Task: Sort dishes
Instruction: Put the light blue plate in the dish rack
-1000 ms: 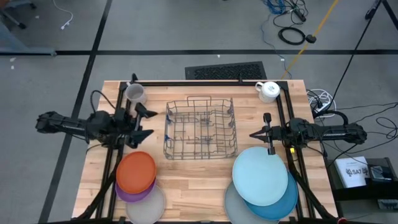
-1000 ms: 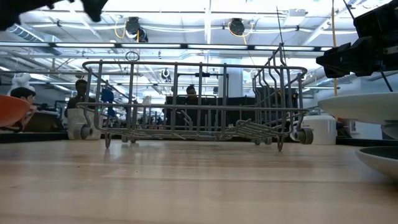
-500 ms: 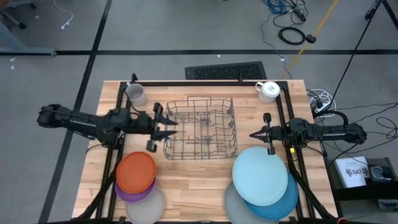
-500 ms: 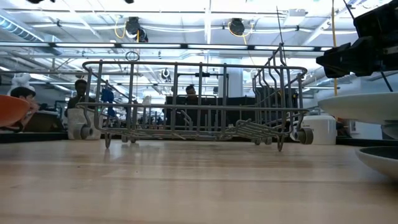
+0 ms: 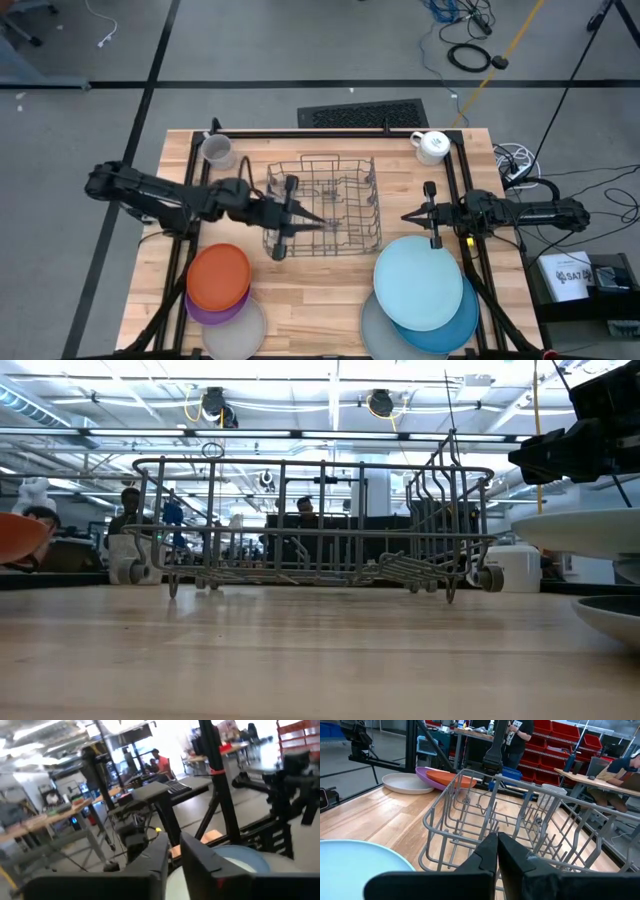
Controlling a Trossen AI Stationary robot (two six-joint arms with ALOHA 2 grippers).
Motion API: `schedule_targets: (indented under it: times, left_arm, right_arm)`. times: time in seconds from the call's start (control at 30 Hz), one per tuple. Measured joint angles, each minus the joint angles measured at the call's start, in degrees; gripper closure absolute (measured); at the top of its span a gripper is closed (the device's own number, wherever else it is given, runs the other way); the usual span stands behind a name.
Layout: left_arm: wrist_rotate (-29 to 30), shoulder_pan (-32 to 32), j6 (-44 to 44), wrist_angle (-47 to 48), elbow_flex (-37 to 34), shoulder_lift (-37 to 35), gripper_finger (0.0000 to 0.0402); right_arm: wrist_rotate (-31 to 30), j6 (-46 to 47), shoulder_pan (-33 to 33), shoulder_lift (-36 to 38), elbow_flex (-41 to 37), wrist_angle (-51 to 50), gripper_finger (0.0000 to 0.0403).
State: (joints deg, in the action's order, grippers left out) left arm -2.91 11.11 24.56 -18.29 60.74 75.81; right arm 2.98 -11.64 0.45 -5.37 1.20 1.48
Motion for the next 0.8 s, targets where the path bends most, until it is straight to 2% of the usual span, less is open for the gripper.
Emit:
schedule_targets:
  times: [0.17,0.27,0.43,0.6,0.8]
  left_arm:
    - [1.3,2.3,11.9,11.7,8.7,6.6,0.0262]
    - [2.9,2.6,16.6,13.8,11.6,10.1,0.0211]
    - [3.2,3.3,19.5,14.6,15.0,15.7,0.0143]
    - [5.1,5.2,24.0,15.5,18.8,21.7,0.0126]
    - [13.0,8.3,31.9,19.2,24.4,29.1,0.0125]
  right_arm:
    - [0.0,0.0,0.0,0.0,0.0,0.0,0.0394]
    - [0.0,0.0,0.0,0.0,0.0,0.0,0.0394]
    - [0.0,0.0,0.0,0.0,0.0,0.0,0.0394]
    - [0.0,0.0,0.0,0.0,0.0,0.1,0.0394]
    - [0.0,0.0,0.0,0.0,0.0,0.3,0.0394]
